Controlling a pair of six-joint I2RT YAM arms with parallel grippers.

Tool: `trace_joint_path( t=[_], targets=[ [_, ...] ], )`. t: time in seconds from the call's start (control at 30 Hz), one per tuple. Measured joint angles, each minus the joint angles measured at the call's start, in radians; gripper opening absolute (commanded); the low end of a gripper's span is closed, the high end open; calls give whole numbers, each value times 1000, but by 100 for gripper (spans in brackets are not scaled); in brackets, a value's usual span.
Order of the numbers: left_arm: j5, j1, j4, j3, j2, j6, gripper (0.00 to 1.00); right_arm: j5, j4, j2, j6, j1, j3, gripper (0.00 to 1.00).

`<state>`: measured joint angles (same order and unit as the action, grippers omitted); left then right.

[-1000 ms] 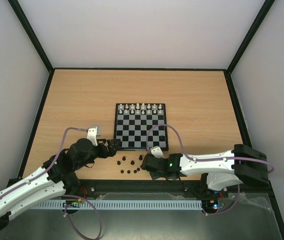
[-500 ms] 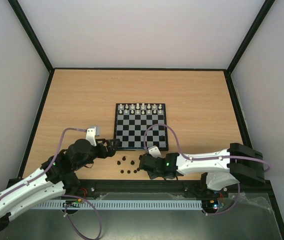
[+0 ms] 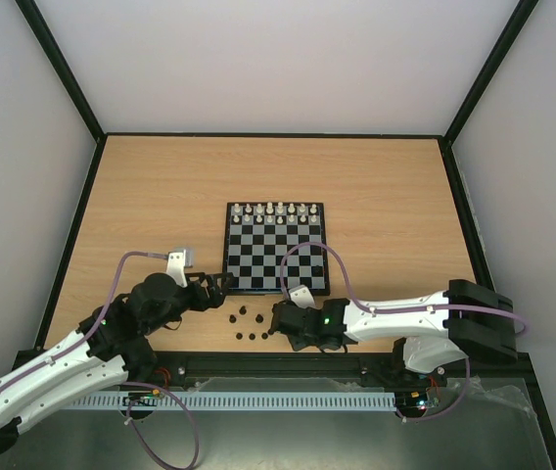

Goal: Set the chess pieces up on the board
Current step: Pick up the chess piece at the center of the board.

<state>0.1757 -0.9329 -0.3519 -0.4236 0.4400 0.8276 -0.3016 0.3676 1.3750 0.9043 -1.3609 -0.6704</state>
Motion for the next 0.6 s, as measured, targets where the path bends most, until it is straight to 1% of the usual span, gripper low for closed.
trace_joint_path(
  t=[0.1,0.37,0.6],
  targets=[
    [0,0,0,0,0,0,100,-1,5,2,2,0,-3,9],
    [0,0,0,0,1,0,100,-11,42,-4,3,0,-13,7],
    [0,0,1,0,12,0,99,-52,157,-119,1,0,-93,7]
  ],
)
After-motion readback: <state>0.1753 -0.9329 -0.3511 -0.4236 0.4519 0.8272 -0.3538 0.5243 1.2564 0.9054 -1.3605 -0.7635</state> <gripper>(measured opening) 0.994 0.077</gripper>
